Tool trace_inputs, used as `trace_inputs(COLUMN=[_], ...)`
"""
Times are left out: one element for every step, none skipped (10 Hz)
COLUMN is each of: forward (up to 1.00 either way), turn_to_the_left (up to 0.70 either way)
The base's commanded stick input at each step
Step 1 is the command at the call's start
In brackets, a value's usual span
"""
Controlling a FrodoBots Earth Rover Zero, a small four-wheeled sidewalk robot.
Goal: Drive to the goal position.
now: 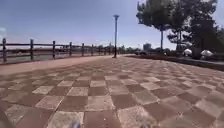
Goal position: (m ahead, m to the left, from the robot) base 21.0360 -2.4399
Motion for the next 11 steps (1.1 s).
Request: trace_inputs(forward=[1.00, 1.00, 1.00, 1.00, 1.00, 1.00, 1.00, 1.00, 1.00, 1.00, 1.00], turn_to_the_left=[-0.40, -0.40, -0.40, -0.40, -0.40, -0.40, -0.36, -0.12, 0.00, 0.00, 0.00])
